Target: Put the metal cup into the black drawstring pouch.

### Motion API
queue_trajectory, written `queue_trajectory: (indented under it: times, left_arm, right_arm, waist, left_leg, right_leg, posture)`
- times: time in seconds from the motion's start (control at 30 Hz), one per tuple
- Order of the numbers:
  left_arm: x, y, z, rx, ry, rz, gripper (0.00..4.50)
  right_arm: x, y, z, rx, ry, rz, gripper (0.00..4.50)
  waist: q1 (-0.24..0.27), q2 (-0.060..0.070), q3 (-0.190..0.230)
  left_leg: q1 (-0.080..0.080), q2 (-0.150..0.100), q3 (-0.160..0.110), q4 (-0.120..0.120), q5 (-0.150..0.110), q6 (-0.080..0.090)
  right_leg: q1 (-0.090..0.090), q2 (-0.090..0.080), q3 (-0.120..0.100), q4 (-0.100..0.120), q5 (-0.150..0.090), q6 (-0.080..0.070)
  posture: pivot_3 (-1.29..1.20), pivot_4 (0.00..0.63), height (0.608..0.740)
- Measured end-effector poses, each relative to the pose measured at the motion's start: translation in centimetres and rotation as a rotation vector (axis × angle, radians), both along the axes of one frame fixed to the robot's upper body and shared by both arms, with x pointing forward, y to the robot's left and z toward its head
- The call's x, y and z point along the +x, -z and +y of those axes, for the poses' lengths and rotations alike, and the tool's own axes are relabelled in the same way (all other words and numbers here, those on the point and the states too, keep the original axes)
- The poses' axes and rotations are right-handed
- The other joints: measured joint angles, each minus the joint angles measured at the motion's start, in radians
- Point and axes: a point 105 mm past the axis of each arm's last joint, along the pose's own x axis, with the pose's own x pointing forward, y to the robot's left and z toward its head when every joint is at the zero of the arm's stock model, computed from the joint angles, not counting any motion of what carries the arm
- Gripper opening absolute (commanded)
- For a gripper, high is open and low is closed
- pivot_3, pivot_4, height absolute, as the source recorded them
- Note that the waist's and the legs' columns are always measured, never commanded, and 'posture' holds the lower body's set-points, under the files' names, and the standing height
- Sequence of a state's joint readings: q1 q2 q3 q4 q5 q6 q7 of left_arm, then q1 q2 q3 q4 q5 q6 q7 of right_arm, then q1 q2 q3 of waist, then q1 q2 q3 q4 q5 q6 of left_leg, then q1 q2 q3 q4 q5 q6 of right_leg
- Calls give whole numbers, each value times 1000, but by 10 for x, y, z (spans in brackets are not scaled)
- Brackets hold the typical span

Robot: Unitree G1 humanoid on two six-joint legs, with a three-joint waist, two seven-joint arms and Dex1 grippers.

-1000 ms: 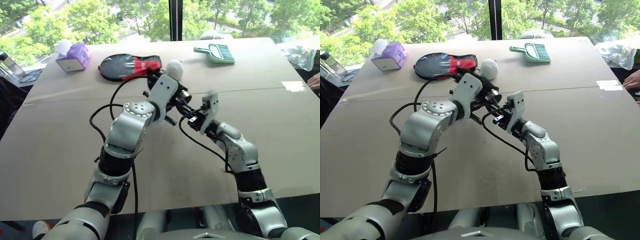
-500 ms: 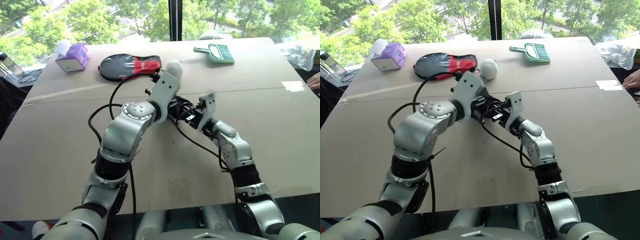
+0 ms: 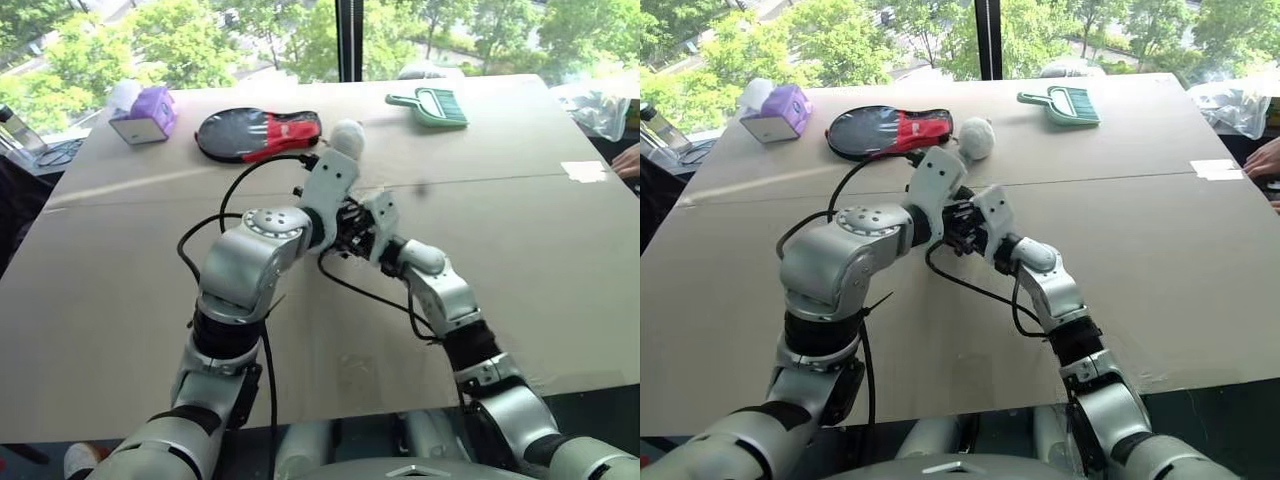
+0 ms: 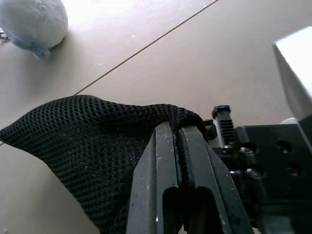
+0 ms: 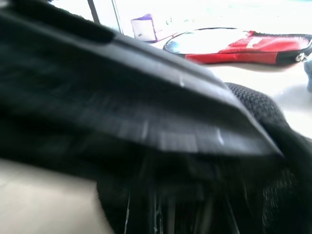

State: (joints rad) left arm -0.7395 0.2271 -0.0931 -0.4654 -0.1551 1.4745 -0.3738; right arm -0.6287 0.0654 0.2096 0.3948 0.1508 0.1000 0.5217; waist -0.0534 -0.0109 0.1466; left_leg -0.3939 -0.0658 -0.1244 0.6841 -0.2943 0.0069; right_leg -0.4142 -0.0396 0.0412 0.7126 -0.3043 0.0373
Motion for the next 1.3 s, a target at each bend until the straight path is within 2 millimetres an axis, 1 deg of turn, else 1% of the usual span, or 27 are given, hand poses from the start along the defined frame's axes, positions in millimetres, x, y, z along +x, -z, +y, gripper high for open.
queue_trajectory:
  times: [0.1, 0.17, 0.27, 0.33, 0.37, 0.4, 0.43, 0.47, 0.53, 0.57, 0.6, 0.63, 0.67, 0.7, 0.73, 0.77, 0.8, 0.87, 0.97, 1.13, 1.3]
  left_arm:
    - [1, -1, 5, -45, -39, 35, 45]
    - [2, 1, 8, -60, -62, 61, 45]
    - [2, 4, 9, -60, -64, 76, 0]
    - [-1, 6, 2, -55, -27, 77, 0]
    - [-2, 11, 0, -52, -8, 94, 0]
    - [-3, 13, -1, -53, -1, 103, 0]
    - [-3, 16, 1, -47, -1, 103, 0]
    - [0, 19, 11, -30, -6, 77, 0]
    - [8, 32, 44, -9, -67, 35, 0]
    - [10, 39, 57, -14, -89, 27, 0]
    - [12, 43, 64, -28, -74, 8, 0]
    - [13, 43, 64, -44, -42, -9, 0]
    - [13, 38, 61, -59, -7, -35, 0]
    - [14, 35, 60, -68, 13, -50, 0]
    - [14, 28, 57, -89, 53, -73, 0]
    - [16, 20, 58, -114, 82, -93, 0]
    - [17, 15, 60, -129, 90, -106, 0]
    - [21, 3, 67, -145, 92, -135, 0]
    - [23, 1, 70, -142, 98, -131, 0]
    - [24, 2, 65, -138, 118, -121, 0]
    - [24, 0, 63, -152, 124, -119, 0]
  right_arm:
    - [6, 2, 8, -36, 19, -48, 0]
    - [7, 6, 8, -62, 23, -73, 0]
    - [6, 7, 1, -95, 30, -103, 879]
    - [1, 10, -7, -104, 34, -104, 1787]
    - [-2, 10, -13, -133, 31, -118, 2294]
    - [-3, 11, -16, -146, 30, -122, 2425]
    - [-5, 13, -21, -164, 24, -122, 2425]
    - [-13, 15, -33, -198, 5, -121, 2425]
    - [-32, 12, -62, -248, -21, -112, 2425]
    - [-36, 11, -76, -270, -14, -98, 2425]
    - [-42, 5, -87, -284, -8, -86, 2425]
    - [-47, -5, -93, -294, -5, -97, 2699]
    - [-51, -14, -94, -303, -10, -119, 2955]
    - [-54, -18, -93, -307, -17, -130, 3218]
    - [-58, -22, -92, -327, -22, -151, 3633]
    - [-57, -20, -92, -359, 1, -159, 4180]
    - [-54, -17, -94, -372, 30, -153, 4432]
    - [-44, -4, -101, -407, 89, -114, 4432]
    - [-37, 6, -97, -403, 103, -69, 4432]
    - [-28, 12, -63, -322, 58, 2, 4432]
    - [-34, 20, -42, -261, -28, 66, 4432]
  waist:
    - [-8, 0, 0]
    - [-9, 0, 0]
    - [-12, 0, 0]
    - [-11, 0, 0]
    - [-12, 0, 0]
    - [-12, 0, 0]
    - [-13, 0, 0]
    - [-13, 1, 0]
    - [-15, 2, 0]
    - [-15, 2, 0]
    - [-10, 2, 0]
    - [-4, 2, 0]
    - [0, 1, 0]
    - [4, 1, 0]
    - [11, 1, 0]
    - [13, 1, 0]
    - [14, 1, -1]
    - [15, 1, 0]
    - [10, 1, 0]
    - [10, 1, 0]
    - [10, 1, 0]
  left_leg:
    - [0, 0, 0, 0, 0, 0]
    - [0, 0, 0, 0, 0, 0]
    - [0, 0, 0, 0, 0, 0]
    - [0, 0, 0, 0, 0, 0]
    - [0, 0, 0, 0, 0, 0]
    - [0, 0, 0, 0, 0, 0]
    - [0, 0, 0, 0, 0, 0]
    - [0, 0, 0, 0, 0, 0]
    - [0, 1, 0, -2, 0, 0]
    - [0, 1, 0, -2, 0, 0]
    - [0, 1, -1, -1, 0, 0]
    - [0, 0, -1, 0, 0, 0]
    - [0, 0, -2, 0, 0, 0]
    - [0, 0, -2, 0, 0, 0]
    - [0, 0, -2, 0, 0, 0]
    - [0, 0, -2, 0, 0, 0]
    - [0, 0, -1, 0, 0, 0]
    - [0, 0, -1, 0, 0, 0]
    - [0, 0, -1, 0, 0, 0]
    - [0, 0, -1, -1, 0, 0]
    - [0, 0, -1, 0, 0, 0]
  right_leg:
    - [0, 0, 0, 0, 0, 0]
    - [0, 0, 0, -1, 0, 0]
    - [0, 0, 0, 0, 0, 0]
    - [0, -1, 0, 0, 0, 0]
    - [0, -1, 0, 0, 0, 0]
    - [0, -1, 0, 0, 0, 0]
    - [0, 0, 0, 0, 0, 0]
    - [0, 0, 0, 0, 0, 0]
    - [0, 0, 1, -1, 0, 0]
    - [0, 0, 1, -1, 0, 0]
    - [0, 0, 0, -1, 0, 0]
    - [0, 0, 0, -1, 0, 0]
    - [0, 0, 0, -1, 0, 0]
    - [1, 0, 0, -1, 0, 0]
    - [1, 0, 0, -1, 0, 0]
    - [1, 0, -1, -1, 0, 0]
    - [1, 0, 0, -1, 0, 0]
    - [1, -1, 0, -1, 0, 0]
    - [0, -1, 0, -1, 0, 0]
    - [0, -1, 0, -1, 0, 0]
    - [0, -1, -1, -1, 0, 0]
  posture:
    - [0, 150, 740]
    - [0, 150, 740]
    - [0, 150, 740]
    - [0, 150, 740]
    - [0, 150, 740]
    - [0, 150, 740]
    - [0, 150, 740]
    - [0, 150, 740]
    - [0, 150, 740]
    - [0, 150, 740]
    - [0, 150, 740]
    - [0, 150, 740]
    - [0, 150, 740]
    - [0, 150, 740]
    - [0, 150, 740]
    - [0, 150, 740]
    - [0, 150, 740]
    - [0, 150, 740]
    - [0, 150, 740]
    - [0, 150, 740]
    - [0, 150, 740]
